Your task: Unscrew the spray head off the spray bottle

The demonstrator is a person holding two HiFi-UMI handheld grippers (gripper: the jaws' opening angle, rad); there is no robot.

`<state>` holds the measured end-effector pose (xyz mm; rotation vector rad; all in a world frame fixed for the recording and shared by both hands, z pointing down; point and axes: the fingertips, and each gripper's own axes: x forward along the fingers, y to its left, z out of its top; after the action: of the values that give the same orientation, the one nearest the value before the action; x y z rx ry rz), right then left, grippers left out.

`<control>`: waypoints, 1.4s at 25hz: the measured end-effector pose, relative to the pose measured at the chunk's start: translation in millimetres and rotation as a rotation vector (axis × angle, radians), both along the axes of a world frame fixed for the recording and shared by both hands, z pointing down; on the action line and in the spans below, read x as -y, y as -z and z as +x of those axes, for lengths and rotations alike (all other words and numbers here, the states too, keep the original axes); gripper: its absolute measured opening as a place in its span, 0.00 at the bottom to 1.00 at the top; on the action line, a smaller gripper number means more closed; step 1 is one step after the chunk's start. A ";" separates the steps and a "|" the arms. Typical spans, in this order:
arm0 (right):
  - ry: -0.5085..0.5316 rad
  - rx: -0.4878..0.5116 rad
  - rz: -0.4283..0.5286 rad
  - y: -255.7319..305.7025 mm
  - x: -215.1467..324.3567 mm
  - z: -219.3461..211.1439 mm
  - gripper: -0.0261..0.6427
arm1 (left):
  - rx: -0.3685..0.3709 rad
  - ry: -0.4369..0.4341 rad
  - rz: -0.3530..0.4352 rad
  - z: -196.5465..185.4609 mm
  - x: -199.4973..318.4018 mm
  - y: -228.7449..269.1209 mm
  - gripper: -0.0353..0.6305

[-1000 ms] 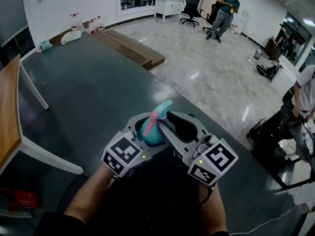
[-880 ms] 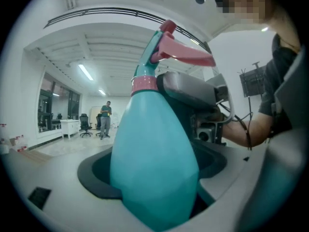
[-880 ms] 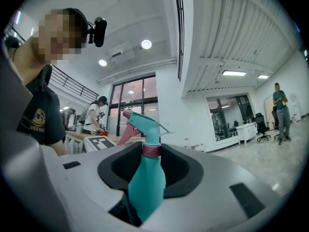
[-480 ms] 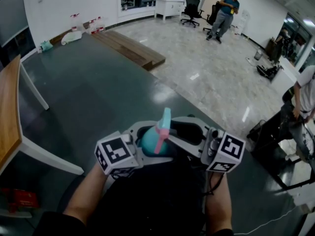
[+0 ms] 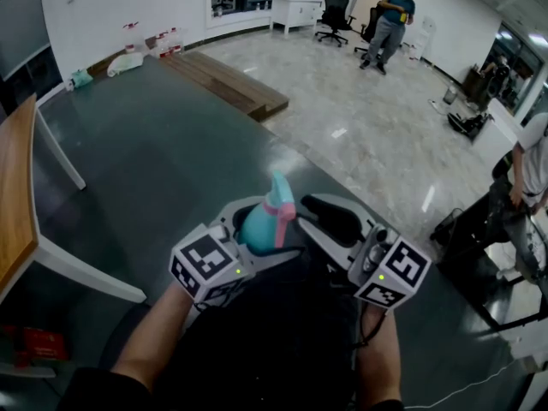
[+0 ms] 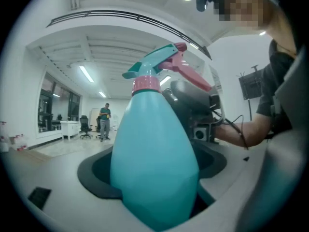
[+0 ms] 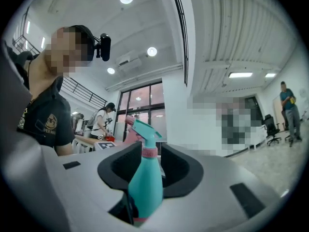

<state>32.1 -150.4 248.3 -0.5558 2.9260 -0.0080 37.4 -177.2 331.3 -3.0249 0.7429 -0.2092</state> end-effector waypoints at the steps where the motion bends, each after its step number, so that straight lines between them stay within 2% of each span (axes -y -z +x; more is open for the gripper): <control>1: -0.018 0.018 0.014 4.8 -2.6 0.0 0.24 | 0.011 0.043 0.004 -3.5 6.0 -2.1 0.70; 4: -0.028 0.032 0.053 14.5 -15.2 -6.5 0.24 | 0.031 0.152 0.011 -12.5 19.9 -7.6 0.70; 8: -0.072 -0.067 0.090 8.1 -18.1 -19.2 0.24 | 0.045 0.241 0.016 -19.5 30.7 -12.3 0.70; 13: -0.105 -0.146 0.109 -4.8 -13.3 -22.1 0.24 | 0.015 0.224 0.005 -20.4 27.3 -9.7 0.70; 30: -0.209 -0.114 0.051 -8.6 13.7 13.7 0.24 | -0.020 0.183 0.005 -15.9 21.3 -5.0 0.70; 35: -0.279 -0.111 0.025 -10.5 26.5 21.9 0.22 | -0.028 0.165 0.010 -12.9 17.7 -3.0 0.70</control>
<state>54.0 -176.9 258.8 -0.9845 2.9202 0.0960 24.6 -194.9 334.3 -2.9636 0.9937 -0.1654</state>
